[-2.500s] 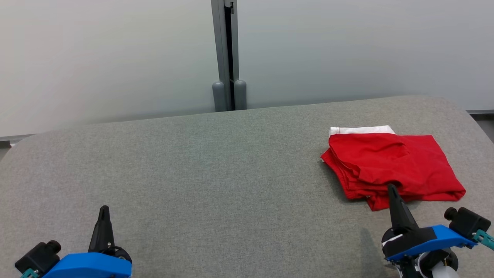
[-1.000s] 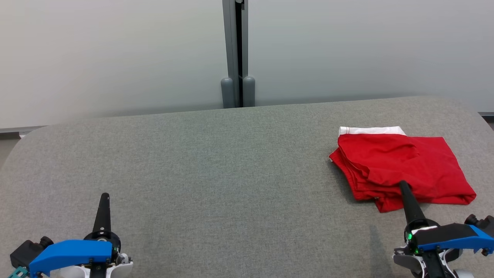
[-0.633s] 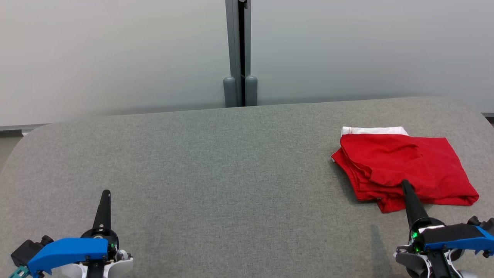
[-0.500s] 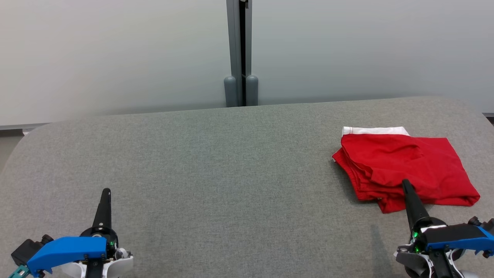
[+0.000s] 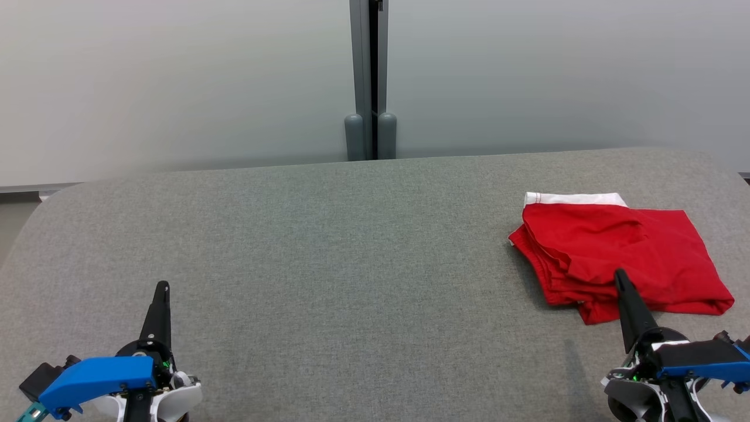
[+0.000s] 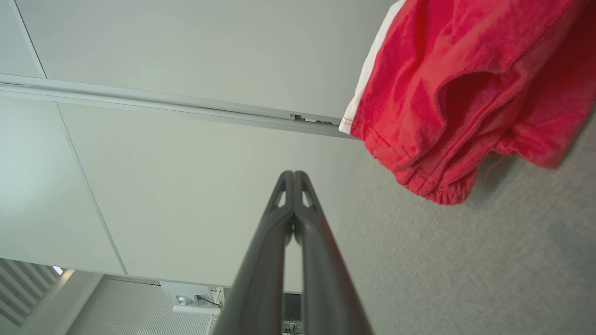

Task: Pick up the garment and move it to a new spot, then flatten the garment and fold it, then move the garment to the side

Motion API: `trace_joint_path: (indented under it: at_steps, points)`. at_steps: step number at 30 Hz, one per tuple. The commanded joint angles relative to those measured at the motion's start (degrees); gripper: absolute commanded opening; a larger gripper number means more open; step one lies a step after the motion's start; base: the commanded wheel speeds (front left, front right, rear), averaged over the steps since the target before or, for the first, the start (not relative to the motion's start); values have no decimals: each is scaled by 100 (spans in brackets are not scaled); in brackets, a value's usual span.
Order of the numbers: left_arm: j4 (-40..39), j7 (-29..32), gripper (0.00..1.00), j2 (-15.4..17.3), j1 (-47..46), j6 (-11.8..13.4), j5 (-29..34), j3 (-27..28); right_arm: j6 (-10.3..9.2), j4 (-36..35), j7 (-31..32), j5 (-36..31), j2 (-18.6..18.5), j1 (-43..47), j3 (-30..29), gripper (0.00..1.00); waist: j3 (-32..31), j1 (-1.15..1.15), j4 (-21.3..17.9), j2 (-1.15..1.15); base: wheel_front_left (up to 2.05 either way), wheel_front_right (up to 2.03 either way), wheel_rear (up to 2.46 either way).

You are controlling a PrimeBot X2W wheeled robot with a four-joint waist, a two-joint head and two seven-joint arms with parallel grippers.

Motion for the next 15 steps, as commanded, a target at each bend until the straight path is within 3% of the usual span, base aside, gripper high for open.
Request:
trace_joint_path:
  at_steps: [1,15]
  points:
    - [-47,39,0,-4,-102,-17,-93,35,2,-56,59,112,4,65,-25,0,2,0,5,0,0,0,0]
    - [-71,181,0,-49,-135,-20,-581,85,2,-115,190,673,11,87,-93,0,22,0,58,0,0,0,0]
